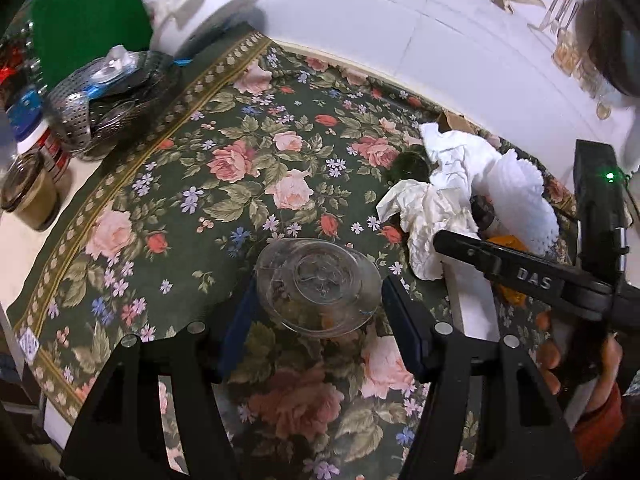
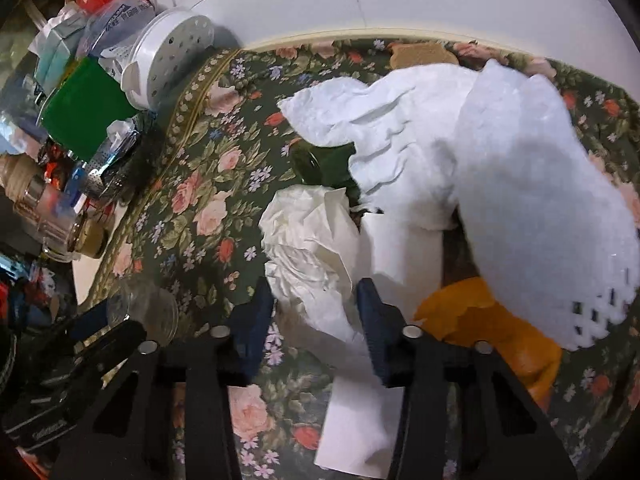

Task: Collect trash
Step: 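Move the right tool to the crumpled white tissue and close on it, then carry the tissue down to the white floor bin and open the right tool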

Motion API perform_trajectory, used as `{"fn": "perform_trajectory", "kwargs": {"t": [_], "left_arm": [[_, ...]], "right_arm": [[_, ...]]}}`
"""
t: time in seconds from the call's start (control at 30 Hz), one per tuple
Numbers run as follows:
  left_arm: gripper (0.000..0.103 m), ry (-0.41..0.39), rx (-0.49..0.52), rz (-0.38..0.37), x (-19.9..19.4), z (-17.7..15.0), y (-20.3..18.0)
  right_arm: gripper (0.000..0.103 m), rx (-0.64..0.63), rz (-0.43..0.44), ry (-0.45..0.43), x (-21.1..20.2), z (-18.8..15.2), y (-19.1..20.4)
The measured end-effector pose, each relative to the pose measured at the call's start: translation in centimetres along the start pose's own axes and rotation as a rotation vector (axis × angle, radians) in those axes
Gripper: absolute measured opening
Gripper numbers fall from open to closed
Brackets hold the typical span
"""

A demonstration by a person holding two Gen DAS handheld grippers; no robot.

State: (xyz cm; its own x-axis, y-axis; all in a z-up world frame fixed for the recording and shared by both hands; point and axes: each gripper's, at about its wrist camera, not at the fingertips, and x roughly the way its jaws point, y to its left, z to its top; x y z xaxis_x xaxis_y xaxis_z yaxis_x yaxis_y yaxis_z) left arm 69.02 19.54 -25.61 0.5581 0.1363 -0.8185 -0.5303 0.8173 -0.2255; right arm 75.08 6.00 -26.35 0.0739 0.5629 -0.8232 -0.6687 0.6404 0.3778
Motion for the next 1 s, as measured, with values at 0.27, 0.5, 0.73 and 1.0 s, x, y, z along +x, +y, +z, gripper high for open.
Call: {"fn": "perform_trajectory", "kwargs": {"t": [0.27,0.5,0.73,1.0], "left_arm": [[0.063,-0.041,-0.023,0.003,-3.6,-0.8,-0.5],[0.063,-0.108,0.004,0.0,-8.8,-1.7,-0.3],[0.063,-0.164,0.09,-0.043,-14.8,-4.4,2.3],[0.063,-0.179,0.241,-0.101,-21.3,-10.7,7.0]], "right_arm": [[0.026,-0.05,0.031,-0.04,-2.8,-0.4,2.1],[0.026,-0.067,0.034,-0.116,-7.7,-2.0,4.8],[0.026,-0.014,-0.027,-0.228,-12.8,-6.6,9.0],[0.026,0.074,-0.103,-0.344,-16.4,-14.8,16.1]]}}
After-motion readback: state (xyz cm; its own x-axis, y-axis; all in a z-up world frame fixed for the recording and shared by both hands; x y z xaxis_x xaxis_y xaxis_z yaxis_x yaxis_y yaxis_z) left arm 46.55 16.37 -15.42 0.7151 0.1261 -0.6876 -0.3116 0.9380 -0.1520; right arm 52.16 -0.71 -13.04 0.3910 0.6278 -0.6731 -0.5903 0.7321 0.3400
